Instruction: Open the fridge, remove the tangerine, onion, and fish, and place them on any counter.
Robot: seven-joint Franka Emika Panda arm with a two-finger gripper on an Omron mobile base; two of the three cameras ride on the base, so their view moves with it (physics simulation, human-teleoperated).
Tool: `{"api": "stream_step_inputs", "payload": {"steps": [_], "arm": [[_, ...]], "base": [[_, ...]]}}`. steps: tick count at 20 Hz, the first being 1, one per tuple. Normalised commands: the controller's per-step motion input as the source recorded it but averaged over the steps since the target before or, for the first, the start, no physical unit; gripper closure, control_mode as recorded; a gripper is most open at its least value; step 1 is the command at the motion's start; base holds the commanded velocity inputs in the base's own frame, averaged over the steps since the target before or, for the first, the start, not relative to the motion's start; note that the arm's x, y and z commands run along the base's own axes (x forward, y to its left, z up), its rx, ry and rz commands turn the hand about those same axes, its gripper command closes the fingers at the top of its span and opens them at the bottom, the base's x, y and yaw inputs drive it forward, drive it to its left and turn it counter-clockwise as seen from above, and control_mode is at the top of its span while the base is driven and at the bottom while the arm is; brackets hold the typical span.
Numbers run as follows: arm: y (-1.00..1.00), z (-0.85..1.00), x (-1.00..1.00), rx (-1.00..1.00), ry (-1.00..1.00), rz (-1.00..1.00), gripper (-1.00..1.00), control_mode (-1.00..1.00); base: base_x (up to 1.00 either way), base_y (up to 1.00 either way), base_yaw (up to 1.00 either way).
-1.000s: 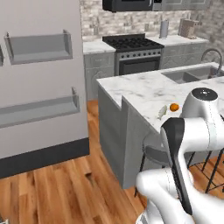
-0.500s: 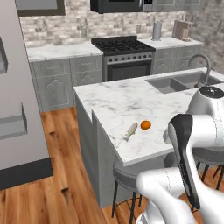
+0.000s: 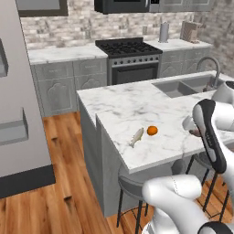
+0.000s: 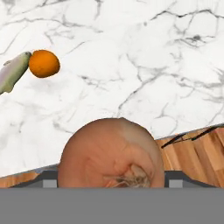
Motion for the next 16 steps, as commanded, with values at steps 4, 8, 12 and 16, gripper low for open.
{"api": "stream_step_inputs", "payload": {"steps": [4, 8, 12, 16], "arm": [[-0.06, -0.57, 1.0, 0.0, 0.0, 0.0, 1.0, -1.0], [0.0, -0.74, 1.0, 0.0, 0.0, 0.0, 1.0, -1.0], [0.0, -0.71, 0.85, 0.0, 0.0, -0.01, 1.0, -1.0], [0.0, -0.47, 0.5, -0.02, -0.03, -0.03, 1.0, -1.0]], "base": [[0.0, 0.0, 0.0], [0.0, 0.0, 0.0], [0.0, 0.0, 0.0], [0.0, 0.0, 0.0]]}}
